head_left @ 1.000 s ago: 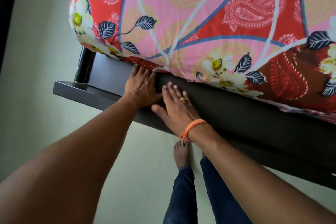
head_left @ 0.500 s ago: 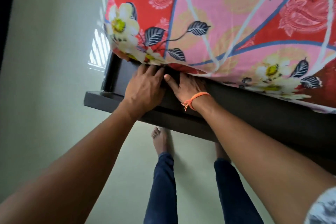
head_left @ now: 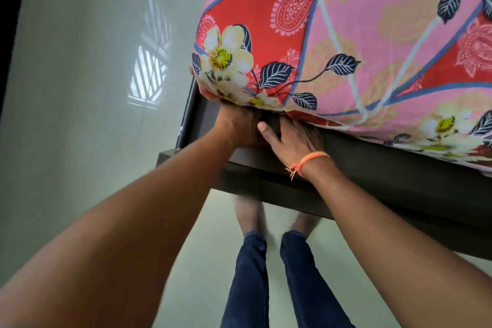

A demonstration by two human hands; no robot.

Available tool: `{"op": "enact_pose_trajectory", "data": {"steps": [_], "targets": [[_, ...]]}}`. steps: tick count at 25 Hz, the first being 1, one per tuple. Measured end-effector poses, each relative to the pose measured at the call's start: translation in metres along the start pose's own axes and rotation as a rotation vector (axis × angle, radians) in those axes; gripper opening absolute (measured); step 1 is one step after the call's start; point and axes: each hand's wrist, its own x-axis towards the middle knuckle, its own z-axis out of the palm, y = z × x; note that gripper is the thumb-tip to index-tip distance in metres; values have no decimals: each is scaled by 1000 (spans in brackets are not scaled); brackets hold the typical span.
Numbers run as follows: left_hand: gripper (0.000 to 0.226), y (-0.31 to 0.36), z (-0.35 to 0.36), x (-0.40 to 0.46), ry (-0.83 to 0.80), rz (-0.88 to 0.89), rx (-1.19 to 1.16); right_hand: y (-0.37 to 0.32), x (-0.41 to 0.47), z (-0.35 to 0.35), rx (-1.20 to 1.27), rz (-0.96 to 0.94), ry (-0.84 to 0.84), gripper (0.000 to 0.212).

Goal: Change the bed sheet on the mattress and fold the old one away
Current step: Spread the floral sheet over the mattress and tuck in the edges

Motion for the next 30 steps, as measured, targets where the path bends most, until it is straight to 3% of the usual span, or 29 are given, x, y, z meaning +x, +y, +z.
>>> {"op": "enact_pose_trajectory", "data": {"steps": [3, 5, 7, 9, 11, 13, 15, 17, 19, 21, 24, 26, 27, 28, 30], "targets": [[60, -17, 15, -26, 124, 132, 8, -3, 10, 8, -69, -27, 21, 90], [29, -46, 13, -44, 430, 69, -143, -22, 24, 11, -2, 24, 54, 71], [22, -65, 11, -51, 651, -30, -75, -40, 37, 8, 20, 34, -11, 62], [33, -74, 17, -45, 568, -11, 80, -51, 45, 13, 61, 69, -51, 64], [59, -73, 21, -37, 389, -10, 139, -50, 46, 15, 64, 88, -8, 68], [78, -59, 24, -32, 357, -95, 177, -45, 39, 14, -1, 40, 10, 65], [77, -35, 22, -25, 368, -215, 248, -36, 17, 20, -127, -99, 17, 56], [79, -14, 14, -19, 305, -311, 247, -23, -7, 25, -213, -194, -5, 70], [86, -5, 11, -18, 188, -357, 281, -13, -10, 23, -213, -82, 25, 74], [87, -8, 13, -20, 137, -334, 329, -13, 6, 15, -157, 23, 14, 70], [60, -15, 14, -8, 204, -253, 351, -29, 35, 10, 16, 74, -101, 53], [48, -17, 11, -3, 188, -204, 341, -34, 36, 17, -18, 105, -29, 46], [55, -17, 12, -4, 142, -217, 332, -34, 32, 19, -48, 109, 4, 45], [63, -13, 11, -8, 82, -227, 318, -36, 23, 14, -107, 73, 12, 46], [61, 3, 8, -24, -7, -157, 234, -37, -2, 2, -177, -86, -124, 52]]}}
